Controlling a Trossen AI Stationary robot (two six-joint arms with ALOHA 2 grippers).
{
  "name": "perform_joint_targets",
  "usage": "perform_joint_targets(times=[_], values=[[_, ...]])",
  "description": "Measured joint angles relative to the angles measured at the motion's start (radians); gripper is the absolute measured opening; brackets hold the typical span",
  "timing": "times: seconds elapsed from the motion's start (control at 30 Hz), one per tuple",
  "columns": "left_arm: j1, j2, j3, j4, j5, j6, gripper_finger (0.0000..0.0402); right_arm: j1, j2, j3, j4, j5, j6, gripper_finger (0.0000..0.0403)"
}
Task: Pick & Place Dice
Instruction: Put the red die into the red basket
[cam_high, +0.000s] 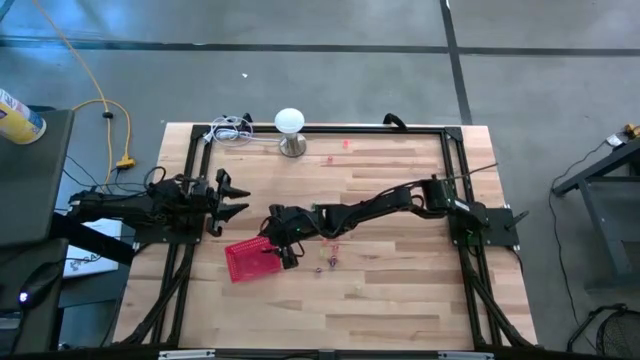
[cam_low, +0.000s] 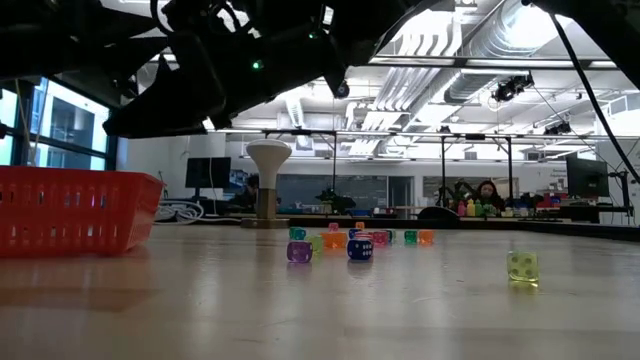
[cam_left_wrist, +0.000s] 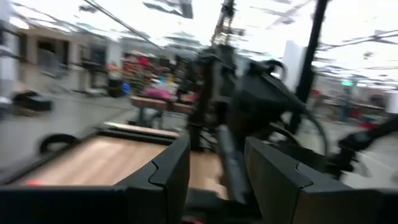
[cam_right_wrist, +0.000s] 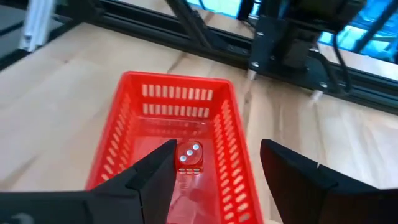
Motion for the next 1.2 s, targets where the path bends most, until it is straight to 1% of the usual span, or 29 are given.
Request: perform_joint_targets(times=[0.07, 0.3, 0.4, 0.53, 0.63, 0.73, 0.9, 0.97, 1.03, 1.2], values=[[0.000, 0.013, 0.000, 0.000, 0.020, -0.020, 0.0149, 0.000, 0.000, 0.000, -0.009, 0.002, -0.001, 0.0221], [0.000, 0.058, -0.001, 0.001, 0.020, -0.023, 0.0149, 0.000, 0.032, -0.002, -0.061, 0.016, -0.069, 0.0219], [0.000, 0.067, -0.002, 0.002, 0.020, -0.023, 0.0149, 0.000, 0.037, 0.003, -0.043, 0.019, -0.084, 0.0219], [0.000, 0.069, -0.002, 0.002, 0.020, -0.027, 0.0149, 0.001, 0.045, 0.000, -0.030, 0.053, -0.088, 0.0219], [0.000, 0.069, -0.002, 0.003, 0.025, -0.027, 0.0149, 0.001, 0.043, 0.000, 0.000, 0.051, -0.088, 0.0219], [-0.001, 0.069, -0.002, 0.003, 0.033, -0.029, 0.0149, 0.004, 0.042, 0.000, -0.028, 0.058, -0.088, 0.0219], [-0.001, 0.069, -0.002, 0.003, 0.036, -0.034, 0.0149, 0.015, 0.042, 0.000, -0.175, 0.172, -0.115, 0.0219], [-0.001, 0.069, -0.002, 0.003, 0.036, -0.034, 0.0149, 0.021, 0.042, 0.000, -0.187, 0.217, -0.115, 0.0219], [-0.001, 0.069, -0.002, 0.003, 0.036, -0.034, 0.0149, 0.028, 0.039, 0.000, -0.176, 0.236, -0.124, 0.0219], [-0.001, 0.069, -0.002, 0.003, 0.036, -0.034, 0.0149, 0.044, 0.036, 0.000, -0.154, 0.239, -0.177, 0.0219]])
